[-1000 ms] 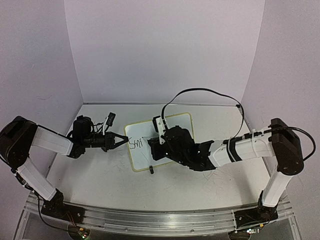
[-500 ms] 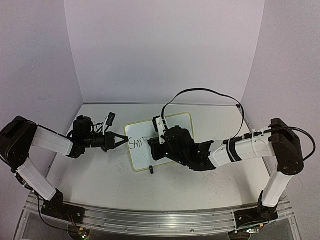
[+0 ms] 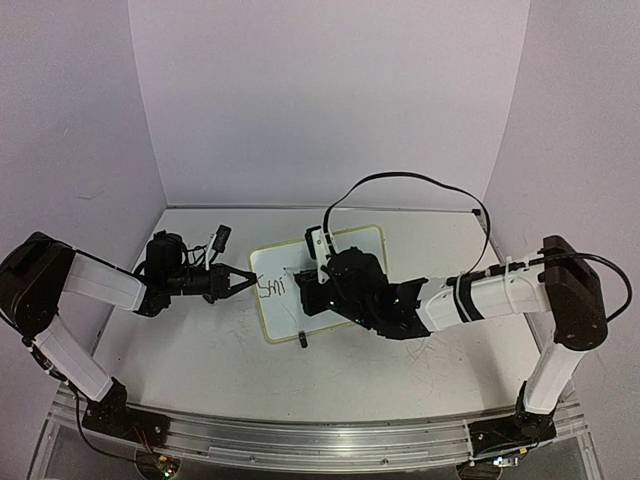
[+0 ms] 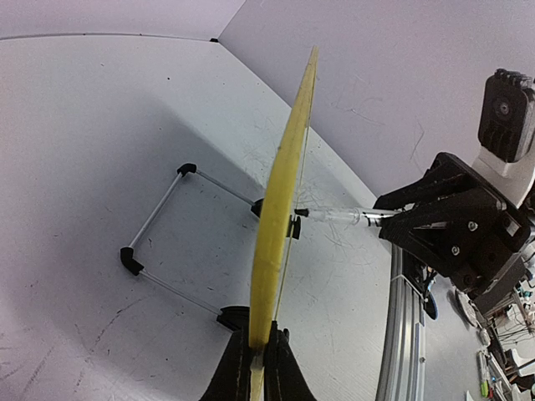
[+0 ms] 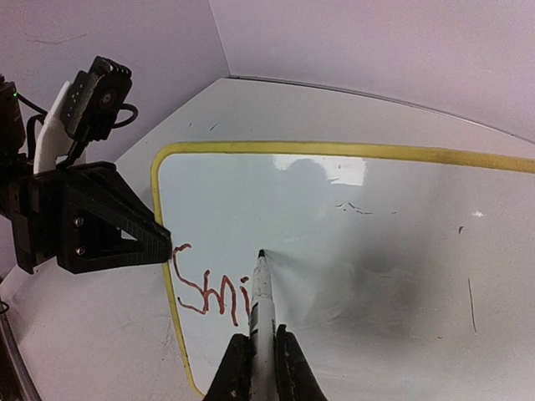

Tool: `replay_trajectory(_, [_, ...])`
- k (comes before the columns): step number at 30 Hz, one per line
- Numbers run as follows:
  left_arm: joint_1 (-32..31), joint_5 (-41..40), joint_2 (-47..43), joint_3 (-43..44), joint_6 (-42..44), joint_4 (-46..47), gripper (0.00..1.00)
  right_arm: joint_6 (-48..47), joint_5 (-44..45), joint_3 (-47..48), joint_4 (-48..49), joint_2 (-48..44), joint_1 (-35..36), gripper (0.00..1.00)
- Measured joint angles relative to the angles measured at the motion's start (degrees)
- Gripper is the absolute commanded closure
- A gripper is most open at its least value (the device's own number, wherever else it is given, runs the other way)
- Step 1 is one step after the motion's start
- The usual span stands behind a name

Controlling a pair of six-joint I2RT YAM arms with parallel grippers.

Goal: Write a sentence on the whiteboard

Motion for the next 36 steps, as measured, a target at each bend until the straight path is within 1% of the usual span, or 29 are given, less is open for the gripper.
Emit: replay_trajectory(36, [0.00, -0.06, 0.00, 0.00, 0.02, -0.04, 1.00, 3.89, -0.18, -0.55, -1.93, 0.94, 0.74, 1.00])
